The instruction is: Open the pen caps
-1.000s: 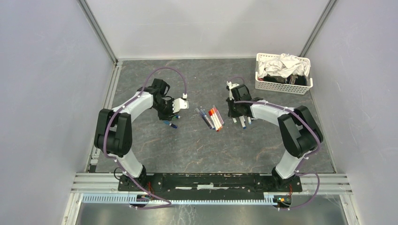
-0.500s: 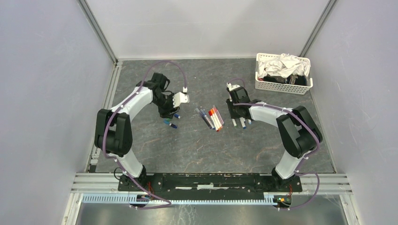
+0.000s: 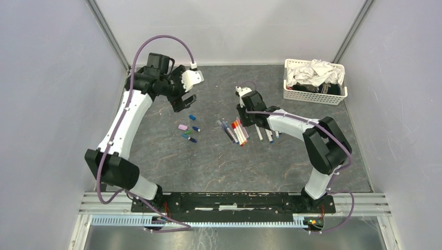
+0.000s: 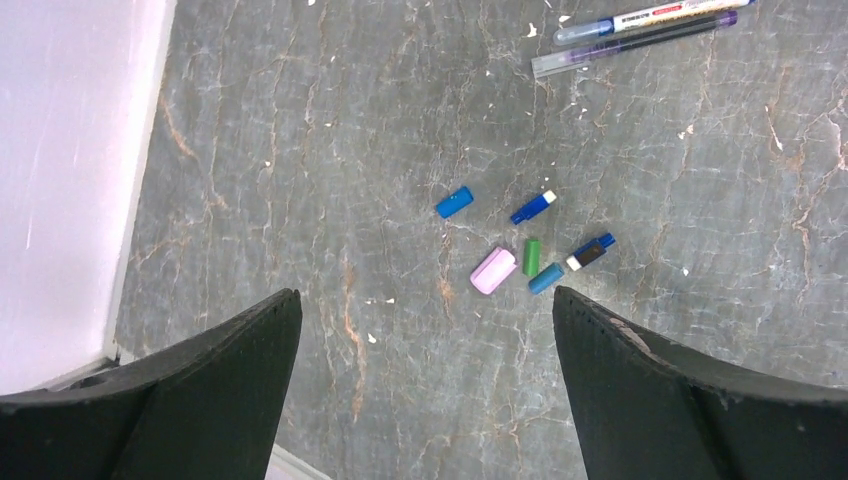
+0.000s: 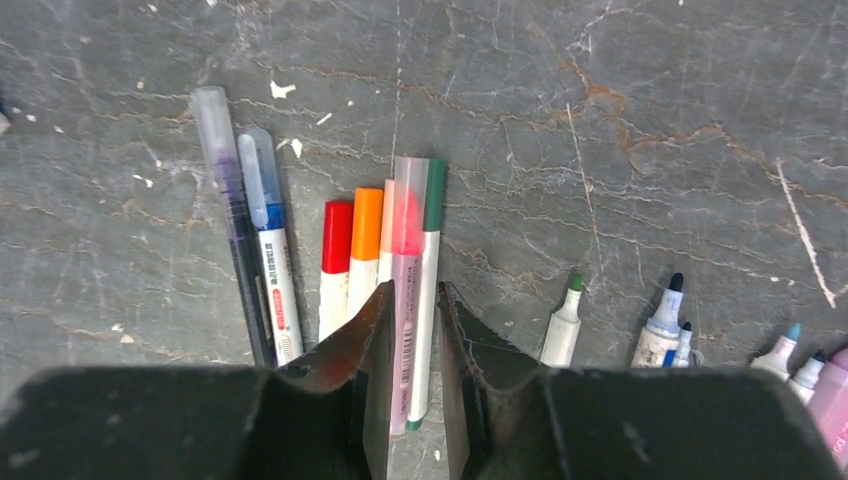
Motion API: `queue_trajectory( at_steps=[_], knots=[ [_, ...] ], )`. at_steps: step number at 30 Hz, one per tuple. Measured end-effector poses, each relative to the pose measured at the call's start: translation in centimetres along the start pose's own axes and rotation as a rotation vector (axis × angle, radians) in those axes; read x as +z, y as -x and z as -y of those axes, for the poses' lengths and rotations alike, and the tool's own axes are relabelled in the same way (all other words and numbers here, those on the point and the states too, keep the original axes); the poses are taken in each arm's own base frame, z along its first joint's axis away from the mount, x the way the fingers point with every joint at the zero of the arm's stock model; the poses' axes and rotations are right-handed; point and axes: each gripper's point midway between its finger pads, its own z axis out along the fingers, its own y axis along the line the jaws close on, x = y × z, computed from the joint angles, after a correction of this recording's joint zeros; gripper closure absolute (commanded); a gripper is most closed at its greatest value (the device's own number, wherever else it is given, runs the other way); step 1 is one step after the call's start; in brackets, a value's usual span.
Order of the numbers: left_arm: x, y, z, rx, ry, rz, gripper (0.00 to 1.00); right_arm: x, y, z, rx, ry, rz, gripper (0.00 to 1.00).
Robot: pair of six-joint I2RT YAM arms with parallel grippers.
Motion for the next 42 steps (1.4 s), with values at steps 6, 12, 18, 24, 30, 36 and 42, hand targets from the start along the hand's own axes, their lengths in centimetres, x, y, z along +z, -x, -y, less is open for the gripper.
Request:
queue_trajectory(
  at_steps=[6, 12, 18, 24, 30, 36, 42],
  knots=[
    [-1.5, -0.4, 0.8, -0.025, 0.020, -0.017, 0.00, 1.7, -2.4, -0.1, -0.015, 0.007, -0.078, 0.76],
    [-1.0, -1.3, 1.7, -0.051, -0.027, -0.052, 0.00, 2.2, -3.5, 0.0, -0.023, 0.010, -0.112, 0.76],
    [-0.8, -1.5, 2.2, -0.078, -0.044, -0.056, 0.00, 2.3, -4.3, 0.1, -0.024, 0.007, -0.127, 0.70],
    [-0.8, -1.1, 2.5, -0.087, -0.056, -0.037, 0.00, 1.8, -4.6, 0.1, -0.023, 0.018, -0.116, 0.73],
    [-0.8, -1.1, 2.5, -0.088, -0.059, -0.035, 0.00, 0.2, -2.7, -0.5, -0.035, 0.050, -0.103, 0.69],
    [-1.1, -1.0, 2.5, -0.086, -0.054, -0.030, 0.00, -1.2, 1.6, 0.1, -0.025, 0.041, -0.006, 0.70],
    [-1.4, -0.8, 2.5, -0.083, -0.049, -0.022, 0.00, -0.7, 0.7, 2.2, -0.008, -0.012, -0.033, 0.71]
  ],
)
